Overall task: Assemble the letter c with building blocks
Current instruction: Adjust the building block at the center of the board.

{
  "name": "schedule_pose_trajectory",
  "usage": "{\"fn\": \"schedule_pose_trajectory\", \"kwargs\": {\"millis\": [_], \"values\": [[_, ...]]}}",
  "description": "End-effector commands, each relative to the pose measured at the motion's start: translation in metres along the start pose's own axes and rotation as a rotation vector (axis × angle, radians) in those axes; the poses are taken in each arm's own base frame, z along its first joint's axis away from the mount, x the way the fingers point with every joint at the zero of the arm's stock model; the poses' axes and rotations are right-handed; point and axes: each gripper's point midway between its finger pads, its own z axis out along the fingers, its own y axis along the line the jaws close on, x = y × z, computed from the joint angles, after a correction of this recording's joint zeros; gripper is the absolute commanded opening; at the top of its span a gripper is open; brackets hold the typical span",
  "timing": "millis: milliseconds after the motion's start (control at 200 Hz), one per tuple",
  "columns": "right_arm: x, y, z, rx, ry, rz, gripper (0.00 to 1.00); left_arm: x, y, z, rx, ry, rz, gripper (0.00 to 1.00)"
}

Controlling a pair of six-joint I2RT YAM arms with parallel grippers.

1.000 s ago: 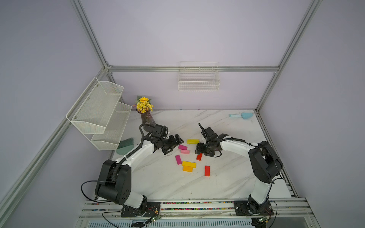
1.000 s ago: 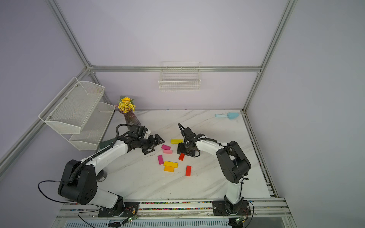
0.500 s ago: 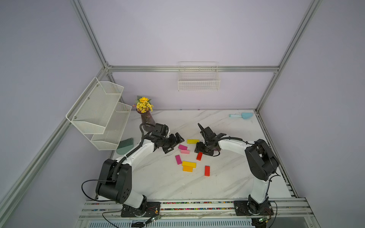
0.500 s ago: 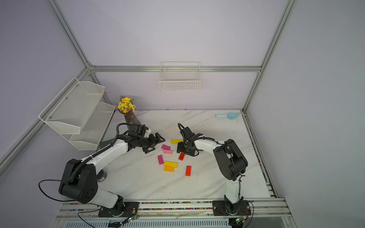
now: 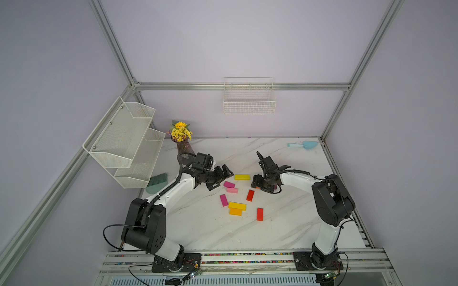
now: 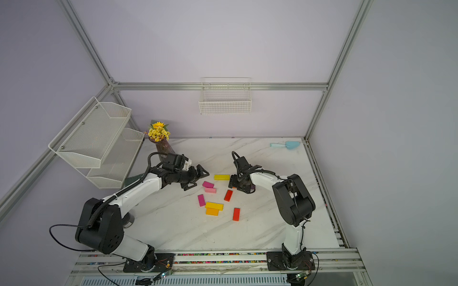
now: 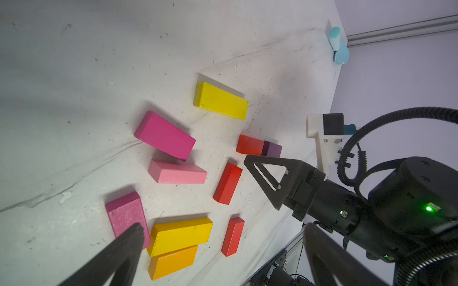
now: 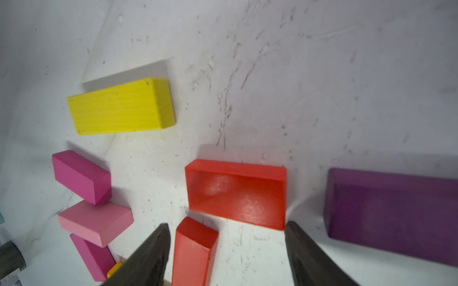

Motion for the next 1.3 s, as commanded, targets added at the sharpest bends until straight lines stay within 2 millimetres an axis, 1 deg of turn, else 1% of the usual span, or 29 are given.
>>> {"fn": "schedule_pose_trajectory", "kwargs": {"millis": [0, 55, 135, 335, 465, 720, 860, 1065, 1295], "values": [[-0.006, 0.008, -0.026, -0.043, -0.038, 0.018, 0.75, -0.004, -0.021, 0.004, 0.042, 0.003, 0.049, 1.00], [-0.010, 0.006, -0.034, -0.049, -0.053, 0.029, 0.75, -0.004, -0.026, 0.009, 0.048, 0.009, 0.056, 1.00], [-0.016, -0.003, -0.043, -0.039, -0.074, 0.053, 0.75, -0.005, -0.035, 0.018, 0.058, 0.019, 0.067, 1.00], [-0.037, -0.041, -0.061, 0.016, -0.125, 0.159, 0.75, -0.002, -0.057, 0.051, 0.072, 0.061, 0.090, 1.00], [-0.045, -0.064, -0.064, 0.035, -0.136, 0.235, 0.75, 0.003, -0.069, 0.075, 0.074, 0.095, 0.104, 1.00], [-0.049, -0.100, -0.069, 0.048, -0.138, 0.344, 0.75, 0.010, -0.087, 0.115, 0.080, 0.137, 0.117, 1.00], [-0.047, -0.109, -0.073, 0.041, -0.136, 0.369, 0.75, 0.018, -0.090, 0.138, 0.070, 0.167, 0.107, 1.00], [-0.049, -0.119, -0.076, 0.035, -0.129, 0.383, 0.76, 0.027, -0.101, 0.161, 0.073, 0.186, 0.112, 1.00], [-0.053, -0.123, -0.082, 0.015, -0.132, 0.390, 0.76, 0.033, -0.099, 0.172, 0.053, 0.187, 0.099, 1.00]]}}
